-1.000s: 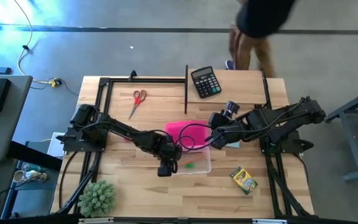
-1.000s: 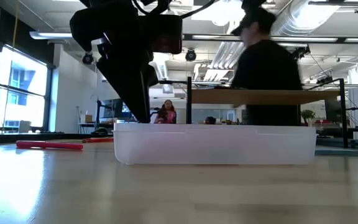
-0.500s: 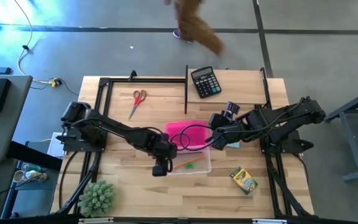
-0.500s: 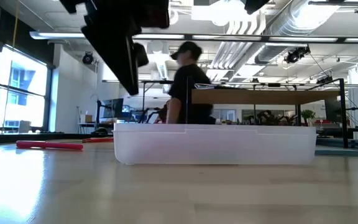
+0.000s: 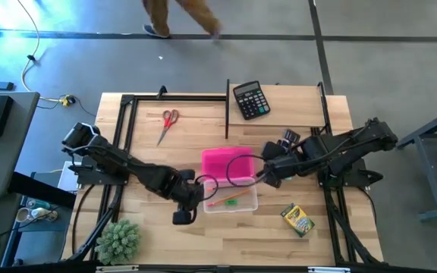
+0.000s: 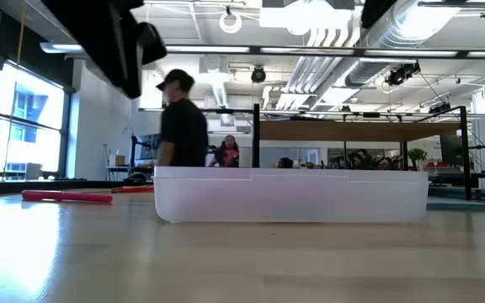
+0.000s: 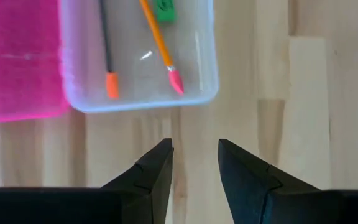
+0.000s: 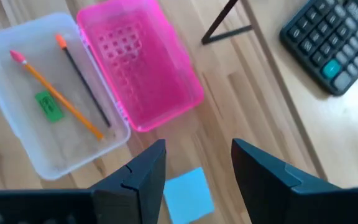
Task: Pack school essentials
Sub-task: Put the pink pen into the transparent box
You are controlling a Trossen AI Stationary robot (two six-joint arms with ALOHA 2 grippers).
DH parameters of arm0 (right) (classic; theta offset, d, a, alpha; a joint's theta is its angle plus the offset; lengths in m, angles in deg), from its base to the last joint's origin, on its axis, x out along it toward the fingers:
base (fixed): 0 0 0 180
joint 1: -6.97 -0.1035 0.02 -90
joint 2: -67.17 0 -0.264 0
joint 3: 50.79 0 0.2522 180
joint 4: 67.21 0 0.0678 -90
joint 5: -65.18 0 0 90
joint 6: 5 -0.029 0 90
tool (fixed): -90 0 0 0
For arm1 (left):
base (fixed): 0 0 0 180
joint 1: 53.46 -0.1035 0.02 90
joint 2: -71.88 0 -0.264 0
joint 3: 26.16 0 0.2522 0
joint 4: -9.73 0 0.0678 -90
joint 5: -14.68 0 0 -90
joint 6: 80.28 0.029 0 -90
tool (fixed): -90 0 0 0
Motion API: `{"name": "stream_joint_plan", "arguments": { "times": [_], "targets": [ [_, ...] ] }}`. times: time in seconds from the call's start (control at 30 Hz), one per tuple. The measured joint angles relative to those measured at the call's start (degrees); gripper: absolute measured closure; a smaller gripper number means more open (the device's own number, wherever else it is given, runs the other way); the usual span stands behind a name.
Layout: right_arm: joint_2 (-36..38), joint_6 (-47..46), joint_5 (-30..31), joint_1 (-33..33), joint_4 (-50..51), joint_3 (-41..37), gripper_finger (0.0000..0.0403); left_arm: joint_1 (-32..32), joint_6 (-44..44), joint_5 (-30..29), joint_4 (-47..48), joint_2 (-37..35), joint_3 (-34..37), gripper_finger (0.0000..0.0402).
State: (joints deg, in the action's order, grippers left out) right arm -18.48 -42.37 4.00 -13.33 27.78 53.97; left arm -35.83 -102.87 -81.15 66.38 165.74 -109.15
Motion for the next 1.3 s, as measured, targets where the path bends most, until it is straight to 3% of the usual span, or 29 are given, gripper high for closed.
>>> {"name": "stream_joint_plan", "arguments": {
  "times": [0.33,0.7,1.07,1.3],
  "targets": [
    [0.0,-10.3,2.6,-8.5,3.8,0.0,0.0229,3.7,-9.8,0.2,-3.1,0.0,7.1,0.0284],
    [-0.2,-21.3,3.0,-13.5,4.2,0.0,0.0226,8.2,-12.8,0.0,-2.9,-0.1,8.2,0.0284],
    [-2.2,-21.0,2.6,-13.0,1.3,0.0,0.0169,11.3,-16.3,-5.9,8.6,-0.6,8.2,0.0284],
    [-2.2,-20.4,2.6,-11.3,1.3,0.0,0.0162,11.3,-16.4,-7.5,16.1,-2.9,8.2,0.0284]
  ]
}}
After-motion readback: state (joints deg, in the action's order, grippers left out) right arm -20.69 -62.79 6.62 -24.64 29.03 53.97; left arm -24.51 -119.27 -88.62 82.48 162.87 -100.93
